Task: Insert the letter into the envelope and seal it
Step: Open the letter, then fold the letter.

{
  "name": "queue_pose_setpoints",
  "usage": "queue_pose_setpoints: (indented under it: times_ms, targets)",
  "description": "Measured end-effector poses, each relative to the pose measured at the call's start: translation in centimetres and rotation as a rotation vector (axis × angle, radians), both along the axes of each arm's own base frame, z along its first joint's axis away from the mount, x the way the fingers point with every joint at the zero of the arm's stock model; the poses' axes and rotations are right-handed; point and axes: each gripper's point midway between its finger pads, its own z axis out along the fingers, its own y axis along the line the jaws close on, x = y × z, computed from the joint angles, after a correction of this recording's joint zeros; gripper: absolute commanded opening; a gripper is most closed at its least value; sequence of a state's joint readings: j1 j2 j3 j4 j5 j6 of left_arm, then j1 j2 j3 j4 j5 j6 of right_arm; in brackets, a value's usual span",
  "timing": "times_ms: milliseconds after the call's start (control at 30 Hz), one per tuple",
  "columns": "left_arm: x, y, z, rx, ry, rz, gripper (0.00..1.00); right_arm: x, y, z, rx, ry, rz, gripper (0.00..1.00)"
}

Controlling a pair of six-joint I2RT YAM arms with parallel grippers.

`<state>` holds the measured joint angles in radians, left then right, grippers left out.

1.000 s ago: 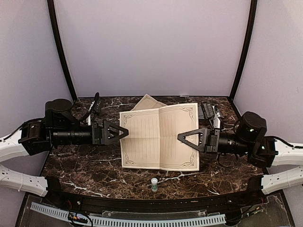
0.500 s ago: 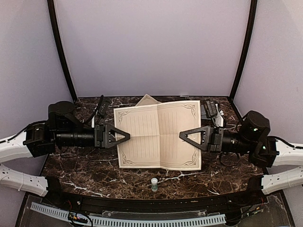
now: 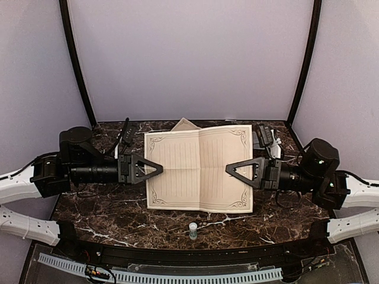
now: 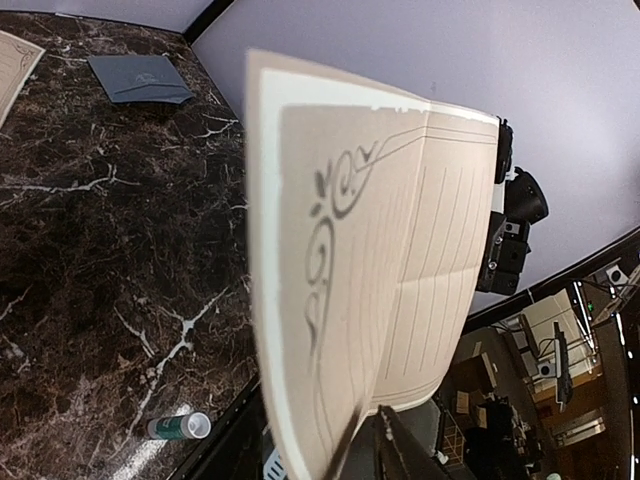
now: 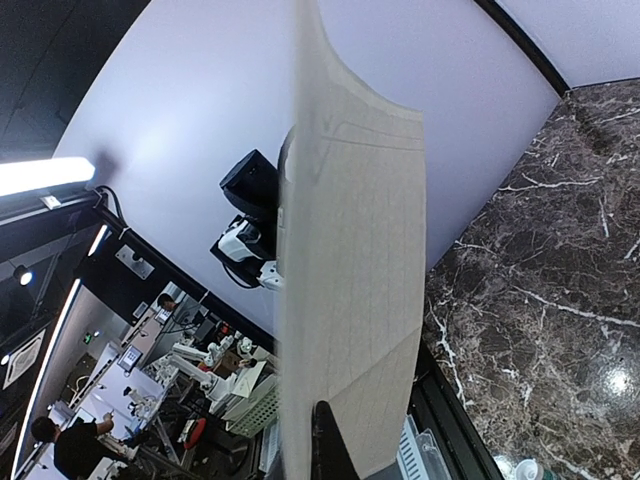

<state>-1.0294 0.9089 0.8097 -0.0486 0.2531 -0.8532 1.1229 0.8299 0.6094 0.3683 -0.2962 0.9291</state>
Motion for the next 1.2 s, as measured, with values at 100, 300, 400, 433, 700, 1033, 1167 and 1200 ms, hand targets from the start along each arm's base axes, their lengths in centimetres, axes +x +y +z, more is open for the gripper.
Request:
queue_pose_setpoints:
  times_ms: [100, 300, 400, 433, 700, 1033, 1167, 1200]
  targets:
    - [0.0, 0.0, 0.2, -0.008, -0.005, -0.001, 0.33, 0.0, 0.0, -0.2, -0.007, 0.003, 0.0, 0.0]
    - [0.1, -0.1, 0.3, -0.013, -0.01, 0.003, 0.08, 0.0, 0.0, -0.3, -0.011, 0.006, 0.0, 0.0]
    - [0.1, -0.1, 0.2, -0.014, -0.007, 0.003, 0.0, 0.0, 0.0, -0.4, -0.017, 0.009, -0.001, 0.06]
    - [0.1, -0.1, 0.1, -0.013, -0.008, 0.003, 0.0, 0.1, 0.1, -0.5, -0.021, 0.01, -0.001, 0.14]
    - [0.0, 0.3, -0.5, -0.007, -0.009, 0.006, 0.0, 1.2, -0.2, -1.3, -0.089, 0.021, -0.073, 0.79]
    - [-0.6, 1.1, 0.9, -0.039, -0.07, -0.006, 0.0, 7.0, -5.8, -1.1, -0.219, 0.061, -0.47, 0.9]
    - [-0.9, 1.2, 1.5, -0.055, -0.093, -0.019, 0.0, 8.7, -9.2, -2.9, -0.272, 0.132, -0.634, 0.91]
    - [-1.0, 1.2, 1.6, -0.058, -0.096, -0.025, 0.0, 8.9, -9.8, -3.2, -0.274, 0.146, -0.659, 0.91]
